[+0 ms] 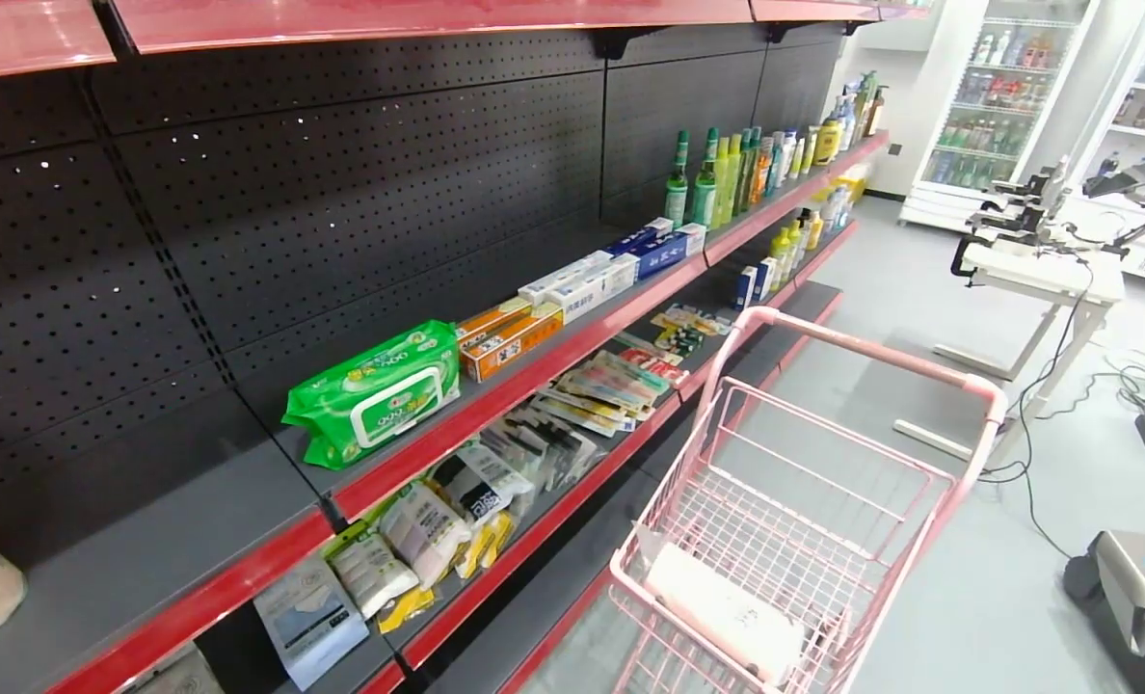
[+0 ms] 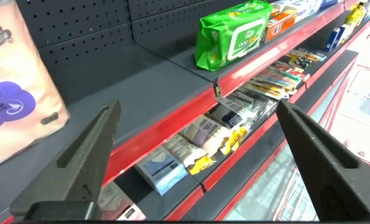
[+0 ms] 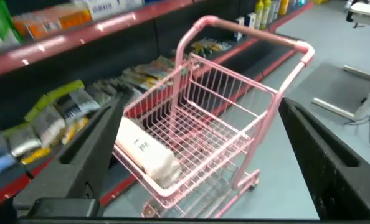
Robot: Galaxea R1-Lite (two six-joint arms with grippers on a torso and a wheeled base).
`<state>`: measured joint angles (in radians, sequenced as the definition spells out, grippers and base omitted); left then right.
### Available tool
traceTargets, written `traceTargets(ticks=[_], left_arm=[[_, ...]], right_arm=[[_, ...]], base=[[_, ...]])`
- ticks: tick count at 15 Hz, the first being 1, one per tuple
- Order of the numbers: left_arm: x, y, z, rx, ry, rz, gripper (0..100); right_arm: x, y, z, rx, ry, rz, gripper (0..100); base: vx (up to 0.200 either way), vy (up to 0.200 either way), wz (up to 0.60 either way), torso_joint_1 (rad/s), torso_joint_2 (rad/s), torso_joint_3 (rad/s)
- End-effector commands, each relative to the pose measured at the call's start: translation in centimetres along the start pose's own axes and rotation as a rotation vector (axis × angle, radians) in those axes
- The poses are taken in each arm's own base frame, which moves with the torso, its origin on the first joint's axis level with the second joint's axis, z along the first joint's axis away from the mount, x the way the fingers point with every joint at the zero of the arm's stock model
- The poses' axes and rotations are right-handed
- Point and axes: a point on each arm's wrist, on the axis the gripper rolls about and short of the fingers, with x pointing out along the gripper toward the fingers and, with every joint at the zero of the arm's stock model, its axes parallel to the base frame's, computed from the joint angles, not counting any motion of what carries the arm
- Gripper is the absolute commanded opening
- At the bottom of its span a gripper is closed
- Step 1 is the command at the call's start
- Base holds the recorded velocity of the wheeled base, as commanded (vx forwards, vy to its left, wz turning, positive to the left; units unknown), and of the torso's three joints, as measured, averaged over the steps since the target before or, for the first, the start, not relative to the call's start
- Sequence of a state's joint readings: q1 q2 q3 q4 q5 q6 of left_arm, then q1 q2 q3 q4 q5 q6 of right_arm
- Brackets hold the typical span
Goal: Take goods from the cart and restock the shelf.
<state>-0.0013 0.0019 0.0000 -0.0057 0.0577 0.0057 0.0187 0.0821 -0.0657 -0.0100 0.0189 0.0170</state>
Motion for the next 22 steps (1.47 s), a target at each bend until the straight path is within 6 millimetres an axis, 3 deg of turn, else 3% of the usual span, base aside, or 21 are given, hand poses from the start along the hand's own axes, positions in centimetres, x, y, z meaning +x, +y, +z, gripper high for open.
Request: traceTargets(ticks=[1,3,4,5,6,10,12,15,18,22], left_arm=[[0.0,0.0,0.0,0.0,-0.001,0.0,100],[0.0,0.0,0.0,-0.001,-0.001,0.0,100],[0.0,0.0,0.0,0.0,-0.001,0.0,100],[0.0,0.0,0.0,0.0,-0.001,0.0,100],[0.0,0.0,0.0,0.0,-0.001,0.0,100],[0.0,0.0,0.0,0.0,-0.001,0.0,100],[0.0,0.0,0.0,0.0,-0.001,0.0,100],[0.0,0.0,0.0,0.0,-0.001,0.0,100],[0.0,0.0,0.0,0.0,-0.001,0.0,100],[0.0,0.0,0.0,0.0,-0.001,0.0,100]], right_arm=[[8.7,0.2,16.0,0.132,0.086,0.015,100],[13.1,-0.6,13.7,-0.037,0.276,-0.127,100],[16.6,-1.5,11.8,-0.061,0.411,-0.167,100],[17.9,-1.6,10.8,-0.064,0.468,-0.172,100],[20.5,-1.8,7.6,-0.072,0.645,-0.163,100],[25.6,-0.3,-0.6,-0.21,1.02,0.027,100],[27.4,1.4,-3.1,-0.262,1.097,0.107,100],[28.0,4.0,-4.2,-0.319,1.12,0.196,100],[27.8,4.9,-4.3,-0.341,1.117,0.225,100],[27.5,4.6,-4.1,-0.341,1.116,0.21,100]], base=[[0.0,0.0,0.0,0.0,0.0,0.0],[0.0,0.0,0.0,0.0,0.0,0.0],[0.0,0.0,0.0,0.0,0.0,0.0],[0.0,0.0,0.0,0.0,0.0,0.0],[0.0,0.0,0.0,0.0,0.0,0.0],[0.0,0.0,0.0,0.0,0.0,0.0],[0.0,0.0,0.0,0.0,0.0,0.0],[0.0,0.0,0.0,0.0,0.0,0.0],[0.0,0.0,0.0,0.0,0.0,0.0],[0.0,0.0,0.0,0.0,0.0,0.0]])
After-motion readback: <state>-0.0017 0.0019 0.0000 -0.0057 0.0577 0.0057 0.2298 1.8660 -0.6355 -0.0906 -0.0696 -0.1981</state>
